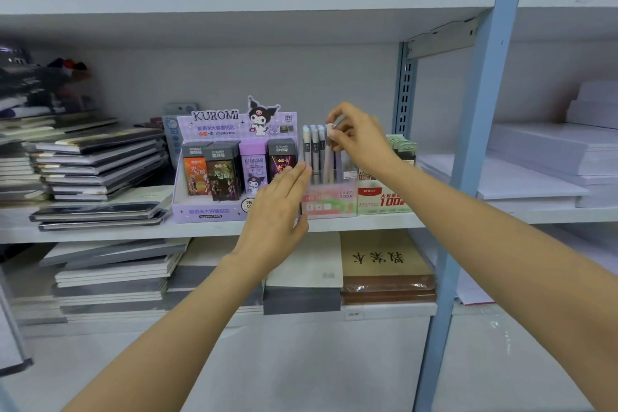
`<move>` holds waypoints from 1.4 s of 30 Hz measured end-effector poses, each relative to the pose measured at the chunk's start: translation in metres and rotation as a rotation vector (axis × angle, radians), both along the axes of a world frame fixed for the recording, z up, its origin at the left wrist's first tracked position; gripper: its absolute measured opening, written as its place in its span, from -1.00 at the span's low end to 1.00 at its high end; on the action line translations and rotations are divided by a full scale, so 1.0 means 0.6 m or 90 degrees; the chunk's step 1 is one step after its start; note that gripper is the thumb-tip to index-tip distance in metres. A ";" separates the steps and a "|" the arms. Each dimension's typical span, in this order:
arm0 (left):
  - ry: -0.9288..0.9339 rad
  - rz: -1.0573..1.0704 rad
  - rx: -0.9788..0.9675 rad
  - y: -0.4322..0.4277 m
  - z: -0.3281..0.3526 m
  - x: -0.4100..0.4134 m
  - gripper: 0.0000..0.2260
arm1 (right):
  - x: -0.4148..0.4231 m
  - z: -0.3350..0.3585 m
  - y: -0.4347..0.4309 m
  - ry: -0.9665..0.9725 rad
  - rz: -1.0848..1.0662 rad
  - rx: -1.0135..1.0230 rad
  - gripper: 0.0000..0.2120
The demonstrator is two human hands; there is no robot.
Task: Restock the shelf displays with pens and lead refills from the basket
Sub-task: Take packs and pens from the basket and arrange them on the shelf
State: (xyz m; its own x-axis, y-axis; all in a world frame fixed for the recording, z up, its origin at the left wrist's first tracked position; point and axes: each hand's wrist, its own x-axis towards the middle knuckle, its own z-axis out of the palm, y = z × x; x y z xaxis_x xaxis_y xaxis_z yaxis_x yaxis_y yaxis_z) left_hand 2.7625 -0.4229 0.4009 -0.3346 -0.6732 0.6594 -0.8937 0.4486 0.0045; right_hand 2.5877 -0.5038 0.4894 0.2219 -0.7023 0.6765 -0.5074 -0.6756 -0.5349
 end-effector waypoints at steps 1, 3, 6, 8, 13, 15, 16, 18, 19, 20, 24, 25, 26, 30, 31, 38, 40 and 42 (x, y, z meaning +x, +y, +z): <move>-0.003 0.002 0.002 0.001 0.000 0.000 -0.36 | 0.003 -0.001 -0.002 0.024 -0.027 -0.021 -0.91; -0.004 0.000 0.009 0.002 0.002 0.001 -0.36 | 0.008 -0.004 -0.006 0.073 -0.089 -0.054 -0.90; -0.003 -0.005 0.018 0.005 0.003 0.002 -0.36 | 0.012 -0.015 0.001 0.074 -0.123 -0.083 -0.81; 0.014 -0.013 0.004 0.012 -0.005 0.003 -0.38 | 0.015 -0.034 0.025 0.008 -0.097 -0.148 -0.80; 0.105 -0.025 -0.104 0.033 -0.106 0.017 -0.63 | 0.048 -0.172 0.112 -0.054 0.077 -0.212 -0.92; 0.126 -0.013 -0.063 0.040 -0.176 0.027 -0.71 | 0.065 -0.254 0.135 -0.051 0.129 -0.144 -0.91; 0.138 -0.005 -0.031 0.043 -0.214 0.032 -0.74 | 0.073 -0.296 0.141 -0.043 0.146 -0.099 -0.91; 0.156 0.020 0.050 0.051 -0.294 0.044 -0.77 | 0.087 -0.381 0.146 -0.023 0.165 0.008 -0.91; 0.158 0.032 0.095 0.057 -0.335 0.050 -0.77 | 0.092 -0.424 0.146 -0.010 0.169 0.064 -0.91; 0.160 0.040 0.143 0.064 -0.377 0.057 -0.76 | 0.095 -0.468 0.145 0.008 0.170 0.117 -0.91; 0.134 0.063 0.387 0.105 -0.538 0.087 -0.75 | 0.089 -0.649 0.146 0.138 0.142 0.333 -0.89; 0.113 0.074 0.449 0.118 -0.573 0.093 -0.74 | 0.084 -0.693 0.148 0.176 0.132 0.387 -0.88; 0.092 0.087 0.513 0.130 -0.605 0.098 -0.72 | 0.078 -0.734 0.152 0.212 0.122 0.441 -0.87; -0.024 0.123 0.688 0.183 -0.698 0.114 -0.52 | 0.055 -0.869 0.179 0.361 0.100 0.653 -0.65; -0.058 0.123 0.704 0.193 -0.709 0.118 -0.48 | 0.052 -0.894 0.186 0.389 0.093 0.685 -0.56; -0.107 0.094 0.591 0.206 -0.739 0.124 -0.38 | 0.051 -0.997 0.226 0.475 0.015 0.654 -0.23; -0.087 0.107 0.610 0.211 -0.753 0.121 -0.37 | 0.042 -1.010 0.233 0.439 0.015 0.650 -0.34; -0.092 0.120 0.627 0.216 -0.766 0.120 -0.37 | 0.032 -1.014 0.239 0.409 0.027 0.653 -0.43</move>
State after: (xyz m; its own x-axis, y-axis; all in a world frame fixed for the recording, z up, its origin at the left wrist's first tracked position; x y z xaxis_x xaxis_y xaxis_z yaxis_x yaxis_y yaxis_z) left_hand 2.8344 -0.2935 -0.0586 -0.1987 -0.9460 -0.2562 -0.9710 0.1546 0.1824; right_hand 2.6071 -0.3603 -0.1192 0.3481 -0.8317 -0.4326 -0.8650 -0.1070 -0.4903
